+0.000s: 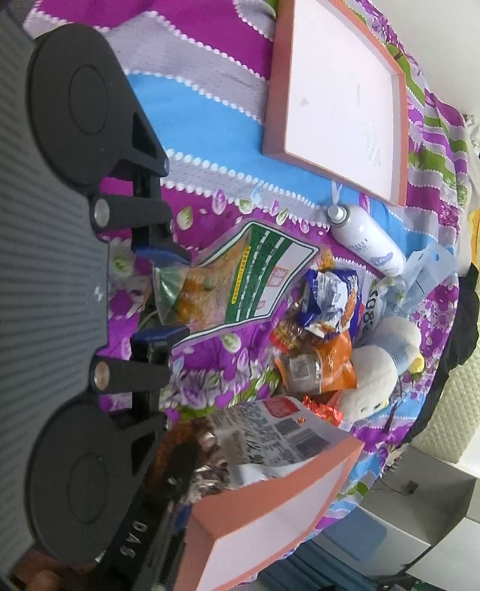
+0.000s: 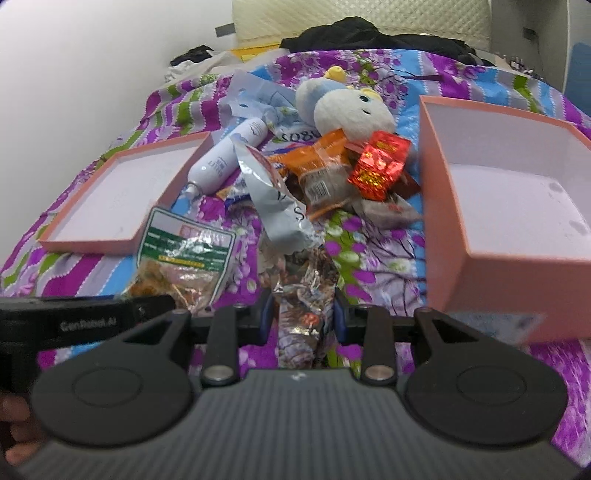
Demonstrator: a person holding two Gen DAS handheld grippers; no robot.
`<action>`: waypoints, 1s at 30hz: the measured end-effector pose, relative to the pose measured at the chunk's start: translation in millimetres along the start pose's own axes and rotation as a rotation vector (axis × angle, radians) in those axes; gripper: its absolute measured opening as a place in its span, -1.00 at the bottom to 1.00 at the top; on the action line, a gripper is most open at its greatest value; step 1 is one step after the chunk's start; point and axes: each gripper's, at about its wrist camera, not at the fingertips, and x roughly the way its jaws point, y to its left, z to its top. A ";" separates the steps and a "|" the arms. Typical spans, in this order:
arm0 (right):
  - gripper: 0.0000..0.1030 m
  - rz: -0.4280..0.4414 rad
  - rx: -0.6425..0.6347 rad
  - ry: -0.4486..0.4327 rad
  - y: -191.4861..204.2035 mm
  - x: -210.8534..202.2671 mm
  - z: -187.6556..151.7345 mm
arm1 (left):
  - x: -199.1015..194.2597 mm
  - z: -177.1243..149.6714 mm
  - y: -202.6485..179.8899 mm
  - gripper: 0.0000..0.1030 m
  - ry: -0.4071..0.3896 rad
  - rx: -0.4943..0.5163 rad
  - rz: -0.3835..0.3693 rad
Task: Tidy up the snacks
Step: 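Grasp the green pack with the left tool while the right tool grasps the silver packet, then carry both packs over the open pink box and open both tools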
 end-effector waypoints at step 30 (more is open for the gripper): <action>-0.31 -0.060 0.042 -0.240 -33.5 -95.0 58.9 | -98.5 64.7 -95.8 -0.25 -0.171 0.106 -0.161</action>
